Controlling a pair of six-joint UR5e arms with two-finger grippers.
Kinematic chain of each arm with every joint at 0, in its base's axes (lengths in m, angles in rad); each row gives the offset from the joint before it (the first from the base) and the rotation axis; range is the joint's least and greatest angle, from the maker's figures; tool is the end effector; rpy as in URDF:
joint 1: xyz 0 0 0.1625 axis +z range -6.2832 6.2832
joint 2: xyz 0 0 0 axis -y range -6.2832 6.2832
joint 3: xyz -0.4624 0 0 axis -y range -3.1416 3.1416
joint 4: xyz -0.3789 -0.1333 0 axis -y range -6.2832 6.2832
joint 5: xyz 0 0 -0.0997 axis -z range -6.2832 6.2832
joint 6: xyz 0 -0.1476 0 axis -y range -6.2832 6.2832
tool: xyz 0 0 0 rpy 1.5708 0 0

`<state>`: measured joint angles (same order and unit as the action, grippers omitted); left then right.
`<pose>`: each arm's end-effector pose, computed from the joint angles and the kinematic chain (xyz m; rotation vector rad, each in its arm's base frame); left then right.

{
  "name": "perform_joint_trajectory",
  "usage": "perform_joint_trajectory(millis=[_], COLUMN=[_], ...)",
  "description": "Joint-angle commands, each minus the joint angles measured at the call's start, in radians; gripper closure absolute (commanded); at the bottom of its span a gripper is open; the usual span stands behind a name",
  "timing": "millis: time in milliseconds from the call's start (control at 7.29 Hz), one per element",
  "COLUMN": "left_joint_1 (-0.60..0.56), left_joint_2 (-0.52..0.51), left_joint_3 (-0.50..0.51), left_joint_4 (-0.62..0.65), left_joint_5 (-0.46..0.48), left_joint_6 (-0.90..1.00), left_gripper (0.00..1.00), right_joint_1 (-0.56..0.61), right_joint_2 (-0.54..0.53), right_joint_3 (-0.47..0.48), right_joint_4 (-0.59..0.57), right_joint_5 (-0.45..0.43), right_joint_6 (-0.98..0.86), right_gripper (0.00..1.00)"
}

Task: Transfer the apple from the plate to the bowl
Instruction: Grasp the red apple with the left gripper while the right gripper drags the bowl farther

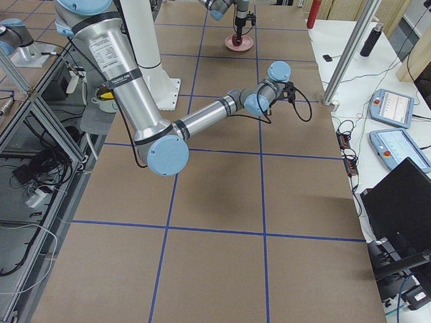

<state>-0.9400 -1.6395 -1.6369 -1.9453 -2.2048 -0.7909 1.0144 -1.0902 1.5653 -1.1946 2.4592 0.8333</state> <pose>0.2887 -0.4730 0.6281 -0.0317 0.7900 0.0097 -0.3466 -0.5928 0.3856 0.0757 -1.1406 -0.1316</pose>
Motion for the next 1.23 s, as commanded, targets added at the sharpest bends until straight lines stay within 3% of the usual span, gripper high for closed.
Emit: perform_joint_trajectory(millis=[0,137,274,548,1097], left_joint_1=[-0.008,-0.013,-0.013,-0.016,-0.008], left_joint_2=[0.03,0.032,0.012,-0.133,-0.307], left_joint_3=[-0.068,-0.121,-0.185,-0.239,-0.206], left_joint_4=[0.008,0.041,0.162,0.389,0.495], left_joint_5=[-0.009,-0.021,-0.036,-0.03,-0.027], left_joint_6=[-0.033,-0.031,-0.031,-0.037,-0.12], left_gripper=[1.0,1.0,1.0,1.0,1.0], right_joint_1=[-0.028,-0.051,-0.086,-0.158,-0.253], right_joint_2=[0.015,0.063,0.117,0.188,0.415], right_joint_3=[-0.002,-0.001,-0.004,-0.042,-0.321], right_joint_4=[-0.013,-0.096,-0.179,-0.226,-0.223], right_joint_5=[-0.014,-0.044,-0.101,-0.202,-0.32], right_joint_6=[0.018,0.024,0.024,0.024,0.032], right_gripper=[1.0,1.0,1.0,1.0,1.0])
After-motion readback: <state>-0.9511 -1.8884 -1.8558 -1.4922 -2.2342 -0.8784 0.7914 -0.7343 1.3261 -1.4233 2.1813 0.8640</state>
